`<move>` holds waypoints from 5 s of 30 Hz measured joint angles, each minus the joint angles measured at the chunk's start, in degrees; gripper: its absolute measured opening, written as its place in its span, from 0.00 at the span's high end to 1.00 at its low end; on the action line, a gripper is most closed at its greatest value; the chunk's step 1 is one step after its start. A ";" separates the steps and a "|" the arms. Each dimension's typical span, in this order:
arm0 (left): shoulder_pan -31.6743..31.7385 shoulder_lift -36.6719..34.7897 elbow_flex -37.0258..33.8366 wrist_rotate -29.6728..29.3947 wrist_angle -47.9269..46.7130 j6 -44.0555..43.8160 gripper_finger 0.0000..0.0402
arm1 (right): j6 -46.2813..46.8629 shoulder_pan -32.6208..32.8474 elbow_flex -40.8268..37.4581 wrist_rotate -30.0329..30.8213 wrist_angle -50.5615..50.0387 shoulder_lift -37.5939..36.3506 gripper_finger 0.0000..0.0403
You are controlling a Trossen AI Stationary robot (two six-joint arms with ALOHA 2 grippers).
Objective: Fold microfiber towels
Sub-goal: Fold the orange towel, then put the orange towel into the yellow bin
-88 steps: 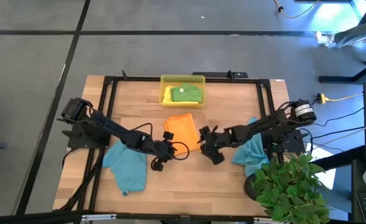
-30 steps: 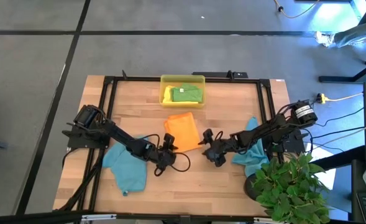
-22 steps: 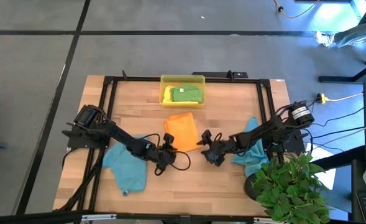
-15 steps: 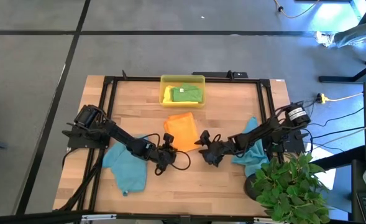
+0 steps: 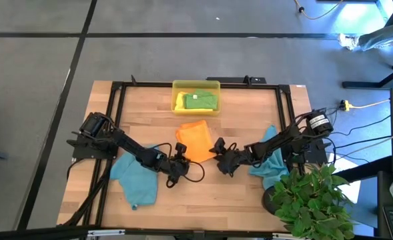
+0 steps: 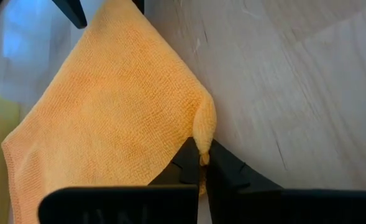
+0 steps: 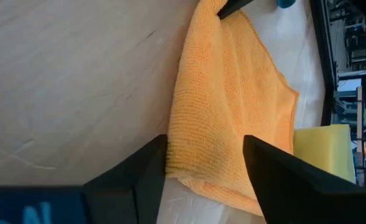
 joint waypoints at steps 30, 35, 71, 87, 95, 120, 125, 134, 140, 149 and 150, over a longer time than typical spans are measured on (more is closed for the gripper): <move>-7.98 -8.80 -0.03 13.94 1.89 -12.68 1.00 | 27.02 12.80 10.14 -13.25 -17.80 -1.16 0.99; -8.37 -10.88 -0.12 14.06 0.74 -13.35 1.00 | 28.83 12.60 12.46 -13.47 -19.07 -1.08 0.99; -1.59 -22.19 -19.35 24.74 19.73 -17.58 1.00 | 36.99 -7.67 4.90 -39.53 5.71 -3.15 0.99; 11.12 -22.21 -24.27 27.29 19.88 -20.69 1.00 | 40.61 -14.21 3.99 -32.82 8.20 2.78 0.99; 11.15 -21.88 -24.29 25.80 19.06 -21.10 1.00 | 43.27 -15.67 3.98 -32.64 11.93 5.77 0.97; 10.09 -34.03 -24.27 21.09 15.02 -19.44 0.78 | 41.24 -15.18 3.92 -27.98 4.81 -5.59 0.50; 6.29 -34.18 -23.96 20.61 14.01 -19.16 0.78 | 35.01 -10.66 3.87 -28.35 2.94 -5.62 0.43; -2.55 -24.64 -11.32 15.81 4.83 -16.26 0.77 | 29.29 -2.99 3.91 -23.00 3.41 -4.59 0.29; -2.93 -18.30 -0.09 14.06 -8.76 -13.68 0.64 | 26.32 -0.07 3.91 -18.34 2.93 -4.59 0.23; -3.29 -8.17 8.16 10.88 -14.61 -12.42 0.42 | 20.84 2.77 3.96 -11.65 1.79 -1.81 0.23; -3.53 -7.32 9.14 9.70 -14.71 -11.75 0.41 | 20.17 3.04 3.96 -10.56 1.79 -1.10 0.23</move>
